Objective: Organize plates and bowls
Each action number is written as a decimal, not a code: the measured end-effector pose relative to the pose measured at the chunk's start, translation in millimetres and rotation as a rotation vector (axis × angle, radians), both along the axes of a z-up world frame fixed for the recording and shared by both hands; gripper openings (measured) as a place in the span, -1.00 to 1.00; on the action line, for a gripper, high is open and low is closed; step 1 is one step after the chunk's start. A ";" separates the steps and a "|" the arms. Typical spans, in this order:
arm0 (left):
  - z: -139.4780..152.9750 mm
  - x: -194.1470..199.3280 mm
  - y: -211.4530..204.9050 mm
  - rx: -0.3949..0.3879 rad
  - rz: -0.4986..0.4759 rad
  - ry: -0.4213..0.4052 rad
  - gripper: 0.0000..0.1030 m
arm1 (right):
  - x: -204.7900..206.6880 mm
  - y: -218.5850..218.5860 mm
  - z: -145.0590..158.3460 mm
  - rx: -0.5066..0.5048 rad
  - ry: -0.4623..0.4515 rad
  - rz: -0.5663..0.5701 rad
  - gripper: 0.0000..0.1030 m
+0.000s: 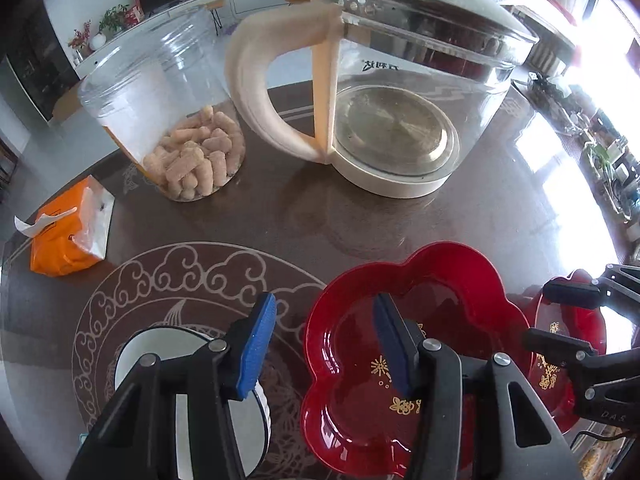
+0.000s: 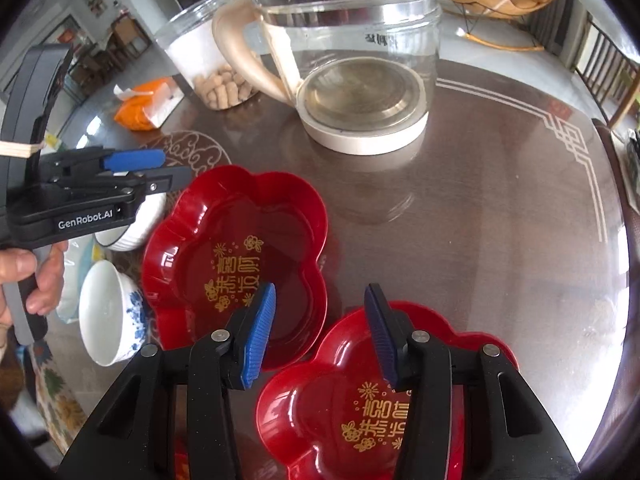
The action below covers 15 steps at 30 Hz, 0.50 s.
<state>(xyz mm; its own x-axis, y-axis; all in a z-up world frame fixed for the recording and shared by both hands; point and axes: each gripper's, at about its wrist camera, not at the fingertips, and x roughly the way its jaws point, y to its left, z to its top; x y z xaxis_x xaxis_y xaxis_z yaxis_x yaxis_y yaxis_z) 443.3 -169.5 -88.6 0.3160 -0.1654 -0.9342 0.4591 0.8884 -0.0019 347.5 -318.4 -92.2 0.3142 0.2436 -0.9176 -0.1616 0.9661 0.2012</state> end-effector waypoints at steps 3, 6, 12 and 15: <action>-10.2 4.6 -4.3 0.026 -0.004 0.007 -0.02 | 4.1 3.7 -9.6 -0.028 0.007 0.034 -0.05; -19.1 5.7 -7.8 0.035 -0.015 0.023 -0.08 | 9.1 9.3 -16.0 -0.055 0.007 0.066 -0.19; -36.3 7.7 -15.4 0.088 -0.004 0.037 -0.50 | 14.6 18.3 -25.8 -0.093 0.028 0.118 -0.52; -36.0 10.0 -9.6 0.057 0.028 0.054 -0.62 | 17.1 17.0 -30.1 -0.081 0.053 0.100 -0.85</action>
<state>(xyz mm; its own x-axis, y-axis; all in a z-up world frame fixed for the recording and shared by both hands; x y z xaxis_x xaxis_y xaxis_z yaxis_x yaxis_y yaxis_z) 453.4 -179.1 -124.7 0.2688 -0.1036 -0.9576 0.4351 0.9000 0.0247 364.6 -301.4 -122.3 0.2425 0.1952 -0.9503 -0.2488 0.9593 0.1335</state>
